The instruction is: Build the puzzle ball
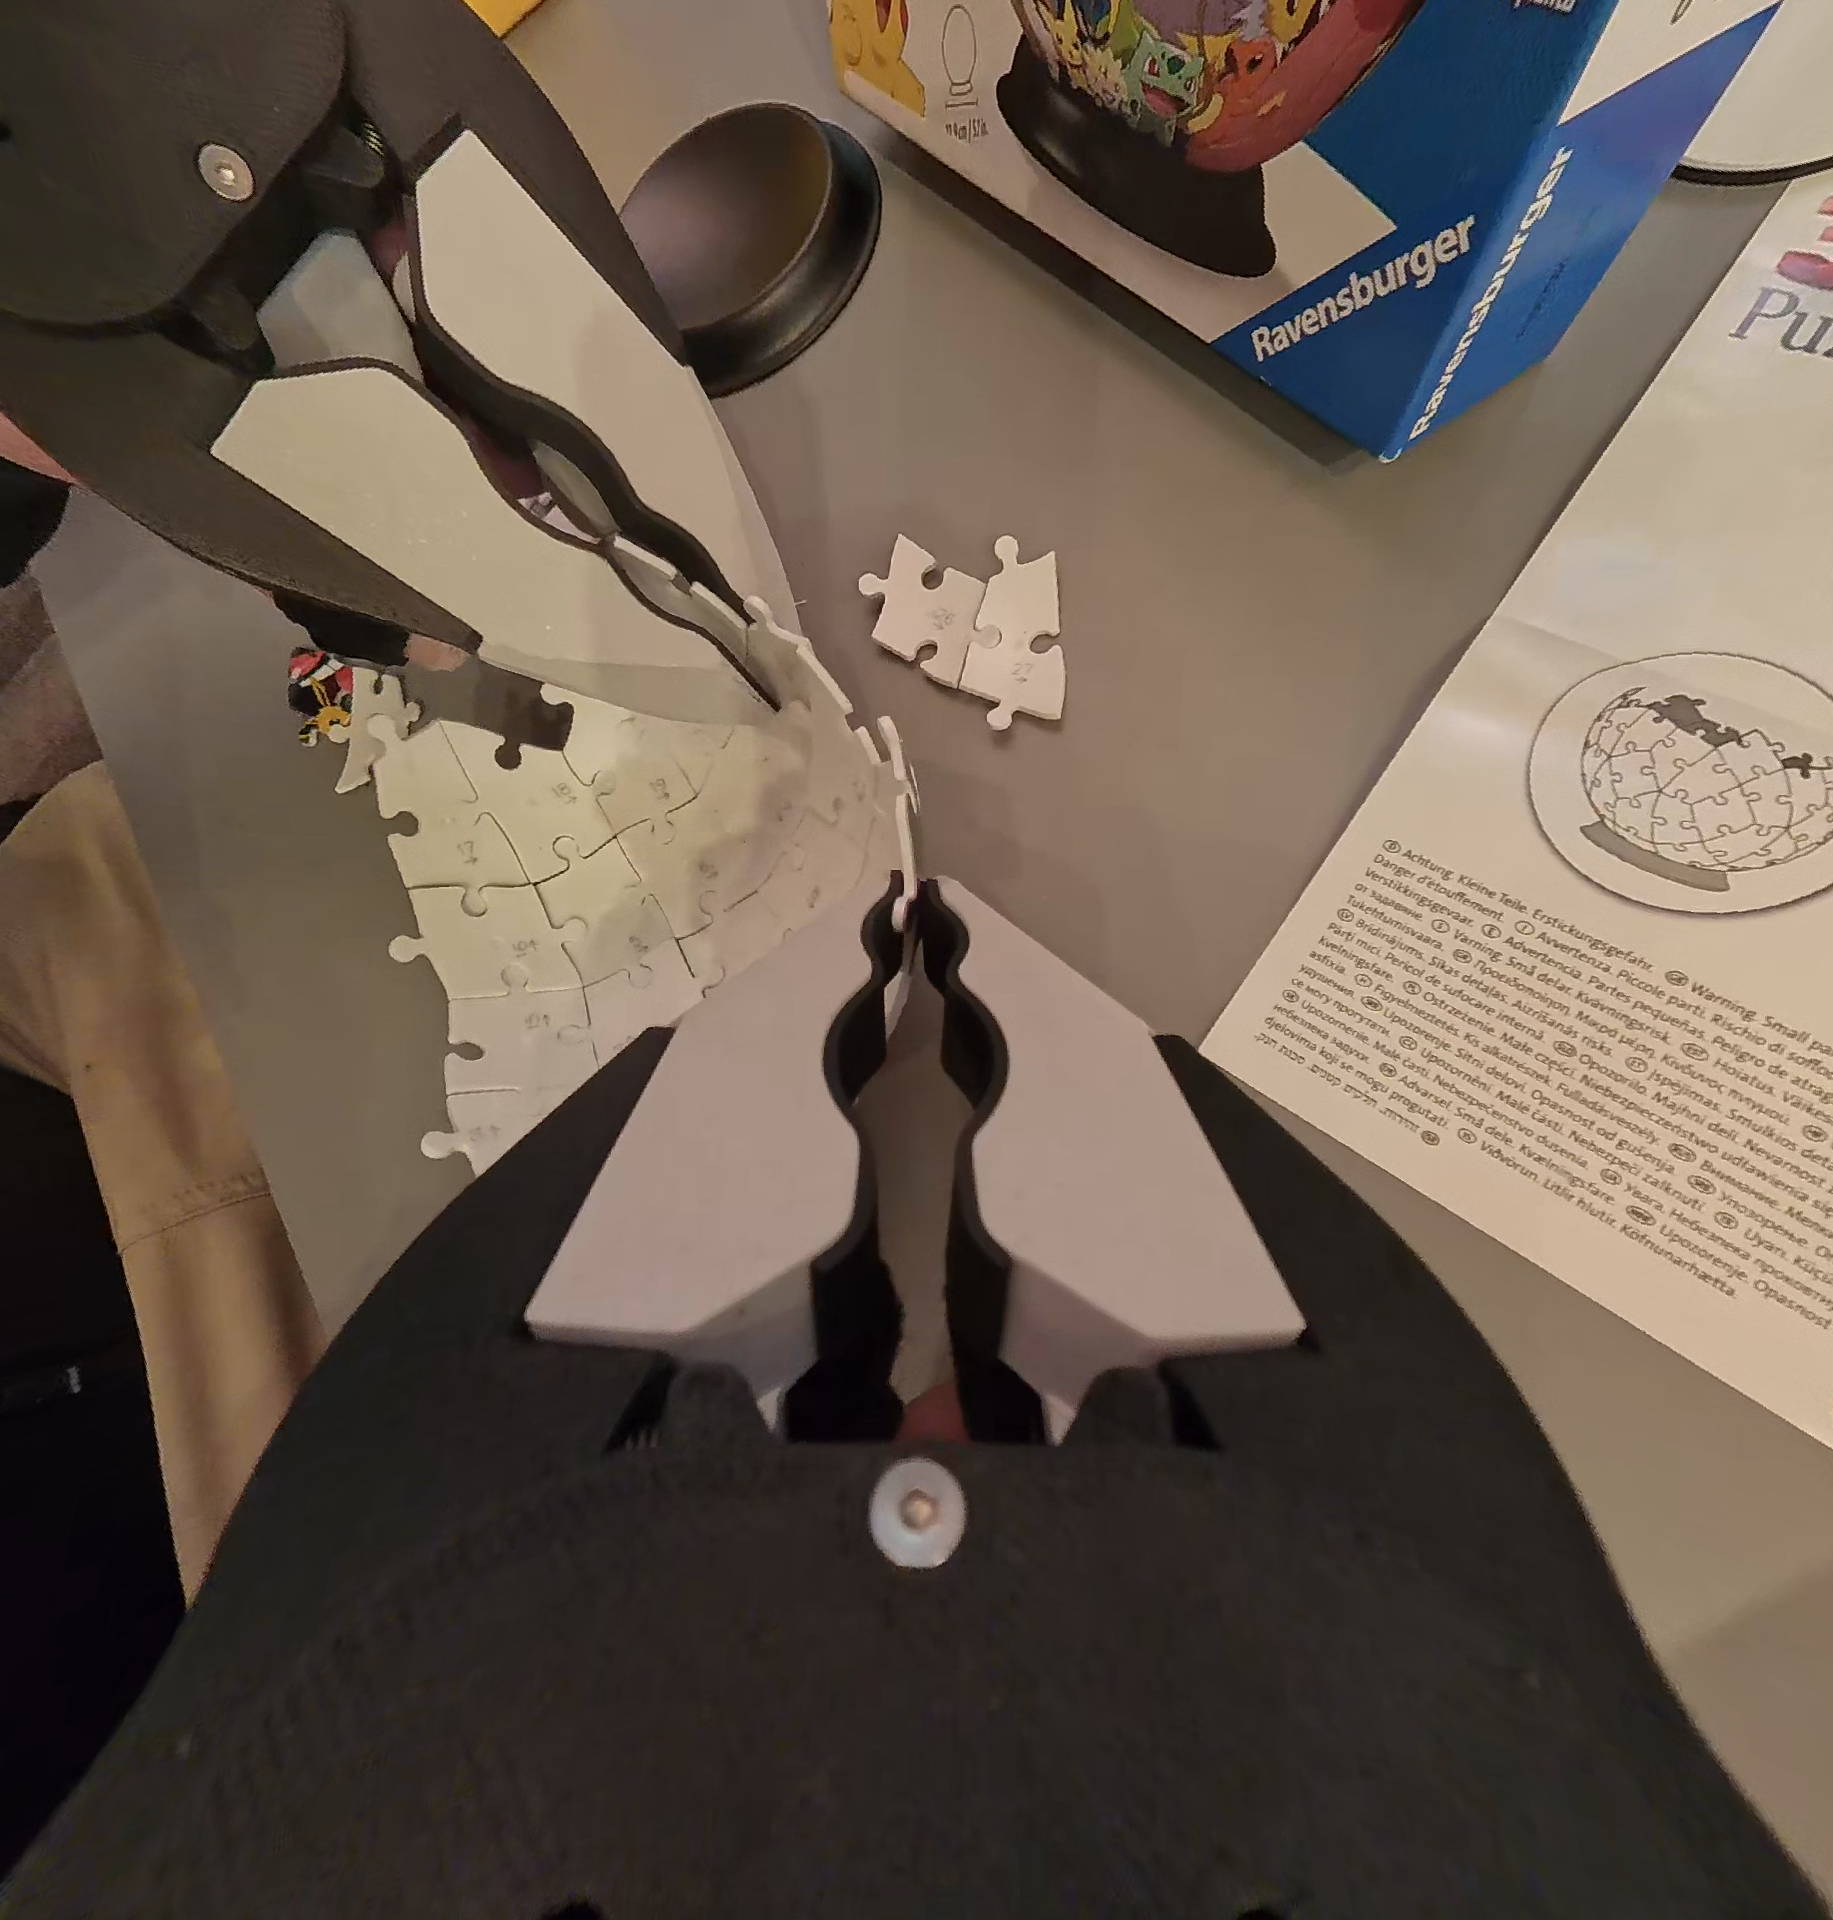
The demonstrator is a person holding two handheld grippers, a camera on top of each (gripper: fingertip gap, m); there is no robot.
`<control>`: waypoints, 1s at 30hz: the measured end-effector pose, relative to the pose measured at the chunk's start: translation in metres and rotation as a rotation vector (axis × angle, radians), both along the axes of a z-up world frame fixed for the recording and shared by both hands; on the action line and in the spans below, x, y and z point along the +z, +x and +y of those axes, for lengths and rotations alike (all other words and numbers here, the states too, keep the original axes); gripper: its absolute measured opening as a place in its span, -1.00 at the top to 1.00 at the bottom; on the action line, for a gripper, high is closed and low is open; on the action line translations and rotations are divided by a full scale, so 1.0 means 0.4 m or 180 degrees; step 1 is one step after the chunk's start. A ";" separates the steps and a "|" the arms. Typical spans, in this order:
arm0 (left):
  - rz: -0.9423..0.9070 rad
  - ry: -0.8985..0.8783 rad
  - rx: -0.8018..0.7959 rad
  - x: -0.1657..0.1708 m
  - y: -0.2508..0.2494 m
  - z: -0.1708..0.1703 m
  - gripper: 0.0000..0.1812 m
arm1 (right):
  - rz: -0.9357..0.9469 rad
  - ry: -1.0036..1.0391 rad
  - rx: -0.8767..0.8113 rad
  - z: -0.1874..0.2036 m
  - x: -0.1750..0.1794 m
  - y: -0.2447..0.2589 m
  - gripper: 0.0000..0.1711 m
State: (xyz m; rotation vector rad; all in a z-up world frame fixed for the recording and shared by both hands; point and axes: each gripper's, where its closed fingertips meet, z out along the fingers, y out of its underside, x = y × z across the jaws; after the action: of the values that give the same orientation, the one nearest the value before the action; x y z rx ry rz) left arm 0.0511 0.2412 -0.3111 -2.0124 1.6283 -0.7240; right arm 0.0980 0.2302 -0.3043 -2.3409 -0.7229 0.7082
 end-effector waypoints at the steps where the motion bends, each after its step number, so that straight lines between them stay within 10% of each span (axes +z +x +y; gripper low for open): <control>1: -0.0006 -0.0007 -0.0001 -0.002 0.000 0.001 0.92 | -0.0013 0.0004 -0.0004 0.001 0.000 0.000 1.00; 30: -0.0441 -0.0118 0.0039 0.014 0.019 0.003 0.95 | 0.0046 0.0056 -0.0092 0.010 0.012 0.005 0.99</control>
State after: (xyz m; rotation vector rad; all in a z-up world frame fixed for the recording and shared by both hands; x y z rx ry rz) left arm 0.0588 0.2424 -0.3055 -1.9497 1.5327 -0.8748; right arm 0.0999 0.2344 -0.2994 -2.3235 -0.6849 0.7025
